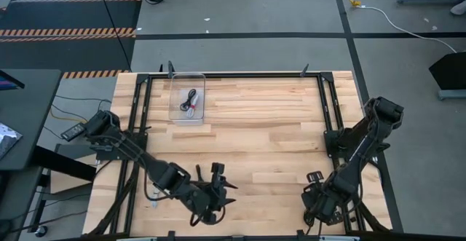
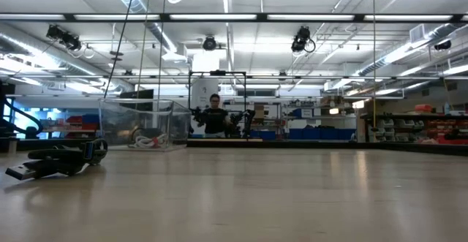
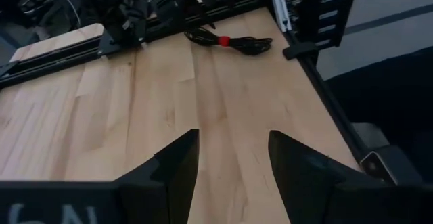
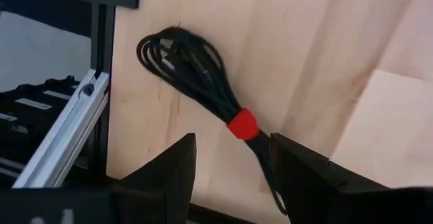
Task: Pick and place USB-C Cables
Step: Put the bottom black charger cable into the transparent bin
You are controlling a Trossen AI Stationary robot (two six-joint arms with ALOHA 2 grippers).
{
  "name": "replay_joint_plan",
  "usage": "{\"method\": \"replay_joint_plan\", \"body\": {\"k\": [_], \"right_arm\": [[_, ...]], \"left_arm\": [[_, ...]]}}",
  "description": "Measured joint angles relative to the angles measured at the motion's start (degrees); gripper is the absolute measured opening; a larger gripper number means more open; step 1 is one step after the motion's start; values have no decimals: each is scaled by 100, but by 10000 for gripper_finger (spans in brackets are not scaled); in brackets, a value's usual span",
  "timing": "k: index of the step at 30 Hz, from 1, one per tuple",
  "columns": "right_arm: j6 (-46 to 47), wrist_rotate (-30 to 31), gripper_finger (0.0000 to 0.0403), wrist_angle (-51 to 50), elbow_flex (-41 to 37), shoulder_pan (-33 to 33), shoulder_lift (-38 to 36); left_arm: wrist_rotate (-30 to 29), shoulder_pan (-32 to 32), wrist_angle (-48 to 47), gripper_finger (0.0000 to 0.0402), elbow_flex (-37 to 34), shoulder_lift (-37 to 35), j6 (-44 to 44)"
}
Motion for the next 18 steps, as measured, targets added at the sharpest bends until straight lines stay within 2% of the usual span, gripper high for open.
{"method": "replay_joint_plan", "body": {"k": [18], "right_arm": [[157,19,194,399,-936,141,0]], "left_arm": [[-9,-46,-1,185,0,2,-123]]}}
